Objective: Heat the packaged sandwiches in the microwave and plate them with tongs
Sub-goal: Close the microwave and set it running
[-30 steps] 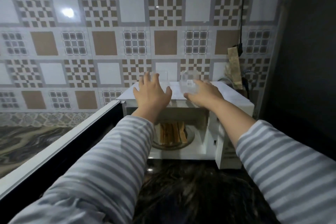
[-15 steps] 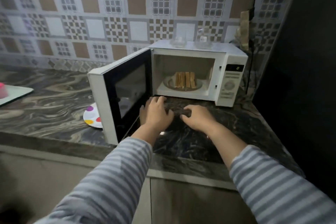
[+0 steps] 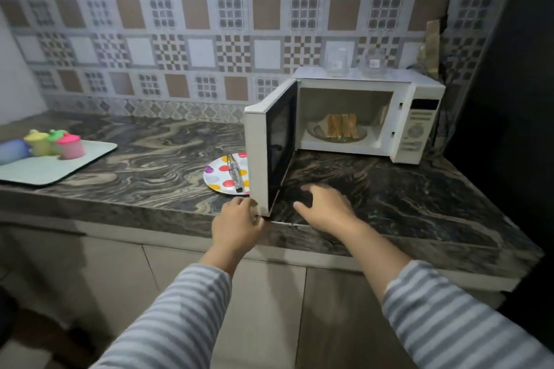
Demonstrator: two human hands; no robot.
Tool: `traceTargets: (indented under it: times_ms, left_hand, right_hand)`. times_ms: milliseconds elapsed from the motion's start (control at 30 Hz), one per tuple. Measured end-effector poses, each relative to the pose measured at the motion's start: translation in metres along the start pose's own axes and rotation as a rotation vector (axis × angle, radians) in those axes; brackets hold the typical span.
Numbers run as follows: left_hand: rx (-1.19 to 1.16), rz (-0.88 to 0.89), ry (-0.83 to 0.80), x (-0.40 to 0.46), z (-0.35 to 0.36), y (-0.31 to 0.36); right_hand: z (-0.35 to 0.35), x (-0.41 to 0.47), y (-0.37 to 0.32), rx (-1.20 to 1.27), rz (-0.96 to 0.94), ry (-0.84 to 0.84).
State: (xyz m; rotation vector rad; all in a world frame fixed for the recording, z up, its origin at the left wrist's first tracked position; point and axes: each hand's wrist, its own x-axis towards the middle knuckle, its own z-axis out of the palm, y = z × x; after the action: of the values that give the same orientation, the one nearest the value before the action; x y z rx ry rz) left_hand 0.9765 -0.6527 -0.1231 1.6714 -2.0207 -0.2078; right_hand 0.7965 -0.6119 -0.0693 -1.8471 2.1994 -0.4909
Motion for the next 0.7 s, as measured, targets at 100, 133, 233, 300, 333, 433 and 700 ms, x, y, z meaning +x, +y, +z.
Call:
traceTargets:
  times_ms: [100,133,233,300,333,433,700]
  left_hand:
    - [-0.048,0.011,0.062,0.021,-0.029,-0.032]
    - [-0.064,0.035,0.088,0.032,-0.038,-0.038]
    - [-0.118,0.119,0.150,0.066,-0.062,-0.046]
    - [-0.153,0.157,0.141,0.086,-0.070,-0.043]
    - [-0.161,0.173,0.125,0.095,-0.071,-0.041]
    - [-0.192,0.215,0.083,0.114,-0.068,-0.033]
    - [-0.240,0.326,0.070,0.132,-0.038,-0.020]
  right_hand:
    - [-0.020,0.005,-0.048,-0.034,-0.021,0.175]
    - [-0.028,0.007,-0.064,-0.045,-0.028,0.241]
    - [-0.048,0.021,-0.106,-0.111,-0.073,0.383]
    - [-0.054,0.034,-0.128,-0.170,-0.100,0.413]
    - [-0.055,0.041,-0.137,-0.203,-0.105,0.416]
    - [-0.048,0.059,-0.152,-0.321,-0.091,0.414]
    - [-0.029,0.072,-0.132,-0.427,-0.132,0.558]
